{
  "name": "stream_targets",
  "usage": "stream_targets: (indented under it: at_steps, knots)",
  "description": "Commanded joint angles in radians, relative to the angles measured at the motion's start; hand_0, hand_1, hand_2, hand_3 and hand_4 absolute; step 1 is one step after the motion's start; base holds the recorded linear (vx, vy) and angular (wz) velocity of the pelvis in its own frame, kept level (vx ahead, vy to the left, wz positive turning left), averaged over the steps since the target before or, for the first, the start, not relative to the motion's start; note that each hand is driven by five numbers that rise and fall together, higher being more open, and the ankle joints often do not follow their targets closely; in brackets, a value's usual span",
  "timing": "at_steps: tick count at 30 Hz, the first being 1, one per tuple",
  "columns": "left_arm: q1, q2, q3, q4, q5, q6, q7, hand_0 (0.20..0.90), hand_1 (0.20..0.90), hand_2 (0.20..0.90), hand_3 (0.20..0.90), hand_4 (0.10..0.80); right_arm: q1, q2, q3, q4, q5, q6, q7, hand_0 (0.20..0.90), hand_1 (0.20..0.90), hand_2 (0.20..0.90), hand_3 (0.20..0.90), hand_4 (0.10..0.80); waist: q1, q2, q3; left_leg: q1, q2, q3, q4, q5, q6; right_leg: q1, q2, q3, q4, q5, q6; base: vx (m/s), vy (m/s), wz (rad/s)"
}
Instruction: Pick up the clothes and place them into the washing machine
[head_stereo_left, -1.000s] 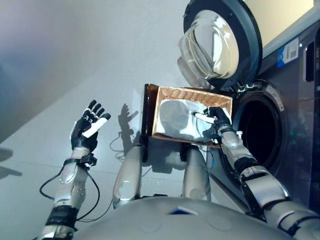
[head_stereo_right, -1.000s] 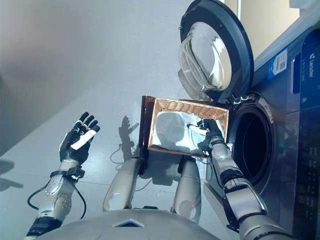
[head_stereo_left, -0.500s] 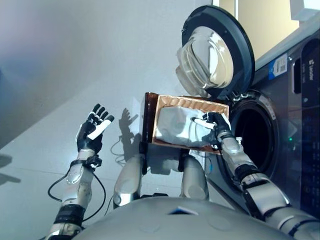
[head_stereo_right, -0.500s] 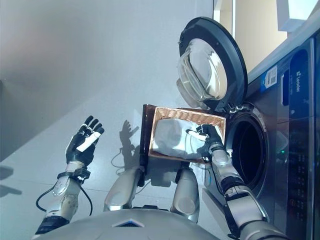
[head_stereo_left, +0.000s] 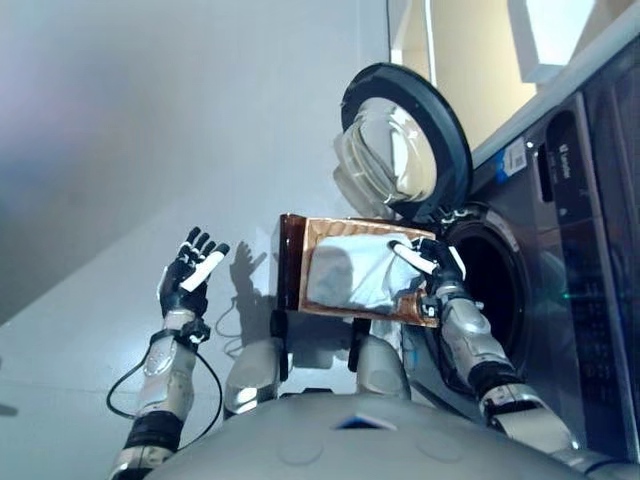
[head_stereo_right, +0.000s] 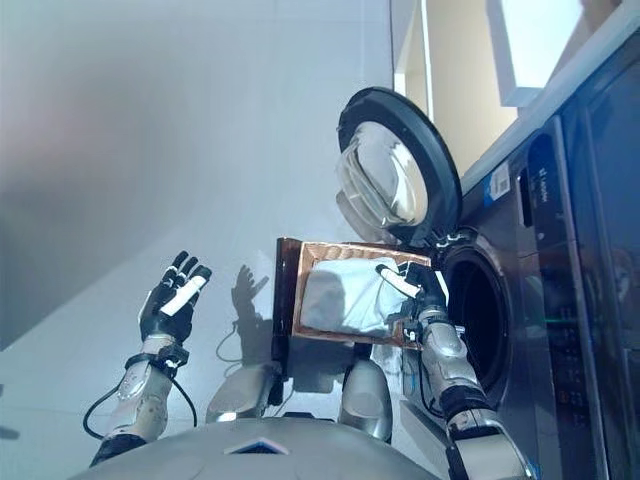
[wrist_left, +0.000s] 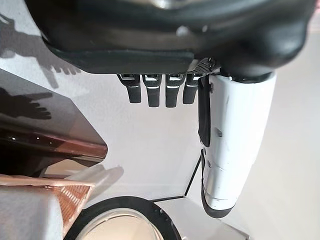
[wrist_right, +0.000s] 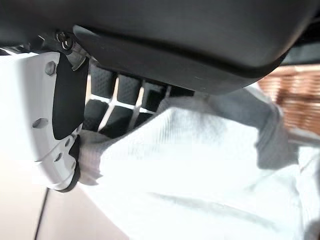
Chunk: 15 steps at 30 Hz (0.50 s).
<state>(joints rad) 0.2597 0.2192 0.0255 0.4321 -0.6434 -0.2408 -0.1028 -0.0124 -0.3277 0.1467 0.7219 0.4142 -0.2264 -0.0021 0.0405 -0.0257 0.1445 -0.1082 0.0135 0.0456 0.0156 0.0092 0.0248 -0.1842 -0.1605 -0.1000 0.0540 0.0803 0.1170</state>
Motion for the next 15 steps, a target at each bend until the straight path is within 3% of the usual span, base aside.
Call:
stream_targets:
  at_steps: [1, 10, 15]
  knots:
    - [-0.002, 0.027, 0.040, -0.043, 0.024, -0.089, -0.007, 0.900, 0.900, 0.900, 0.900, 0.800, -0.009, -0.012, -0.056, -0.144, 0.016, -0.114, 0.008, 0.200, 0.200, 0.200, 0.200, 0.300, -0.001, -0.009, -0.088, -0.022, 0.014, -0.014, -0.005, 0.014, -0.057, 0.017, -0.013, -0.007, 0.019, -0.041, 0.021, 0.062, 0.001, -0.06]
    - [0.035, -0.008, 0.050, -0.019, 0.031, -0.086, -0.010, 0.900, 0.900, 0.900, 0.900, 0.800, 0.083, 0.068, -0.163, -0.213, 0.242, -0.138, 0.079, 0.200, 0.200, 0.200, 0.200, 0.300, -0.015, -0.014, -0.124, 0.064, 0.017, 0.001, -0.044, 0.003, -0.056, 0.091, -0.003, -0.008, -0.011, -0.049, 0.023, 0.078, 0.006, -0.05]
    - [0.049, -0.027, 0.047, 0.003, 0.023, -0.081, -0.004, 0.900, 0.900, 0.900, 0.900, 0.800, 0.083, 0.161, -0.213, -0.098, 0.372, -0.165, 0.044, 0.200, 0.200, 0.200, 0.200, 0.300, -0.026, -0.004, -0.134, 0.083, 0.018, 0.006, -0.060, -0.001, -0.056, 0.103, 0.000, -0.007, -0.023, -0.052, 0.024, 0.030, -0.001, -0.02]
